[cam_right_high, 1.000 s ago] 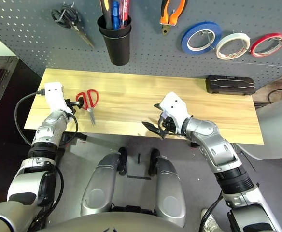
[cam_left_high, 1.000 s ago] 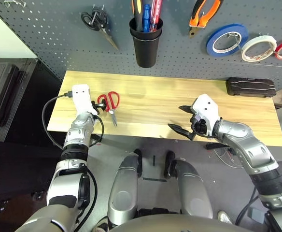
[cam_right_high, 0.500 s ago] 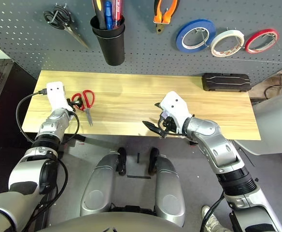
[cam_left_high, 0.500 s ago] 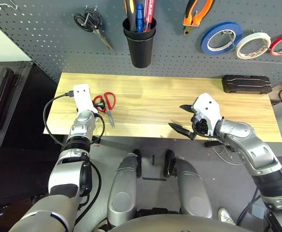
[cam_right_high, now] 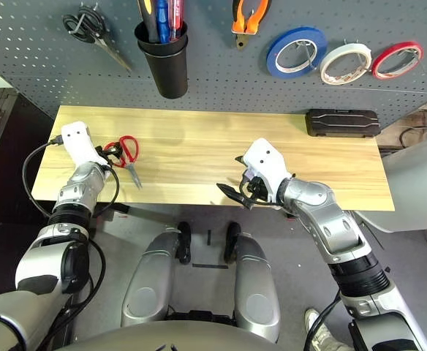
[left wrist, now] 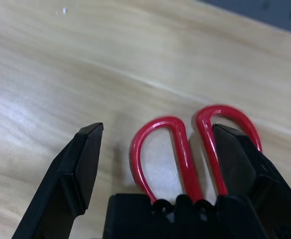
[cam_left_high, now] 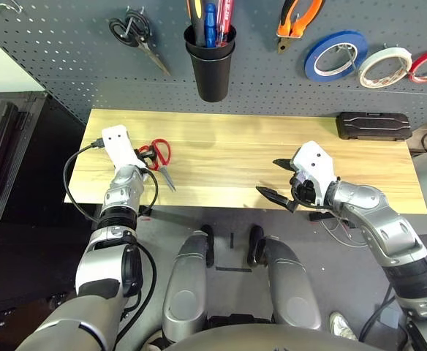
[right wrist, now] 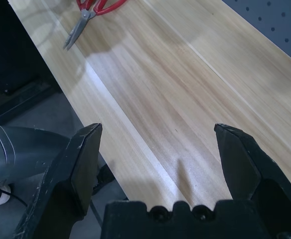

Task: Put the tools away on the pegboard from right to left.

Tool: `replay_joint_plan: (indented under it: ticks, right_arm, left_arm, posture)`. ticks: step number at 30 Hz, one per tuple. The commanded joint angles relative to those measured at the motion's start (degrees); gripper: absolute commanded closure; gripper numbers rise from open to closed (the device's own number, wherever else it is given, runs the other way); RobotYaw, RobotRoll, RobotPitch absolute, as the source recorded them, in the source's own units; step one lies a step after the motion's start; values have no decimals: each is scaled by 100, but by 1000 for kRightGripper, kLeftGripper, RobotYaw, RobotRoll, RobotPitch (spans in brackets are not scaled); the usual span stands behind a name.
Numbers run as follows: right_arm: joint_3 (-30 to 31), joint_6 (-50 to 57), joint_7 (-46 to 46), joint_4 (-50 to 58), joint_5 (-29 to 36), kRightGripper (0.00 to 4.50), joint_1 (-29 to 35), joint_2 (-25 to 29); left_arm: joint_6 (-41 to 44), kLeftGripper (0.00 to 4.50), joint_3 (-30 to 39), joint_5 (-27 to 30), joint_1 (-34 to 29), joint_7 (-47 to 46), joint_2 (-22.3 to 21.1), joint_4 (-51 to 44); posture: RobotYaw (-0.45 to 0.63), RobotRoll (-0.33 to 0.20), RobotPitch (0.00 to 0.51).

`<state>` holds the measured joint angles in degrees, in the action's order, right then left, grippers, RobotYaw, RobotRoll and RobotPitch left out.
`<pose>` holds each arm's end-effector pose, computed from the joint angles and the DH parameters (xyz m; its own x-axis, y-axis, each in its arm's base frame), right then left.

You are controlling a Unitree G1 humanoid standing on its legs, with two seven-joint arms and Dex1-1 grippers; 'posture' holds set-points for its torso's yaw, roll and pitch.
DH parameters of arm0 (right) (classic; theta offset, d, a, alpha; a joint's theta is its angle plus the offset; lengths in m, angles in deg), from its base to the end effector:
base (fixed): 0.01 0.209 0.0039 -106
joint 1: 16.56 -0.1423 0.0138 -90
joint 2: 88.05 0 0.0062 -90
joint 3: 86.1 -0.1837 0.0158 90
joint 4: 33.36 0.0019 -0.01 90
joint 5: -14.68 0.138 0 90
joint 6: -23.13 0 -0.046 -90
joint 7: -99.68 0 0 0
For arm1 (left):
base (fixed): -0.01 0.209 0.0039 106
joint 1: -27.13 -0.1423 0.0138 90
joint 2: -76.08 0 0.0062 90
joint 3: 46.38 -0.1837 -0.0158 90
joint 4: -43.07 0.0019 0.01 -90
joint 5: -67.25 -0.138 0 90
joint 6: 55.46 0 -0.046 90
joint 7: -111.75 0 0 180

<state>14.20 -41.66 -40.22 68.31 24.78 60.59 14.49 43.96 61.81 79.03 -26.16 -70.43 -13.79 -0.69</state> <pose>0.2360 -0.1845 0.1118 0.6227 0.7178 -0.3115 -0.7814 0.5914 -0.1991 0.3074 0.2366 0.0684 0.9213 0.2653 -0.2844 -0.3068 0.9452 -0.1121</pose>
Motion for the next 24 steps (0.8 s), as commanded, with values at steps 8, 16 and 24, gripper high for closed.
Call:
replay_joint_plan:
  ticks: [8, 16, 24]
  right_arm:
    - [17, -30, 28, -41, -9, 0, 43, -27]
    - [-8, 4, 37, -8, -8, 0, 36, 17]
    - [-19, 46, 191, 98, 59, 0, 72, 149]
  left_arm:
    - [283, 30, 36, -127, -326, -349, -51, 153]
    - [556, 30, -206, -245, -299, -263, 56, 318]
    - [1055, 1344, -287, -258, -285, -234, 55, 457]
  posture:
    - [13, 0, 372]
    - [4, 0, 372]
    - [-1, 0, 376]
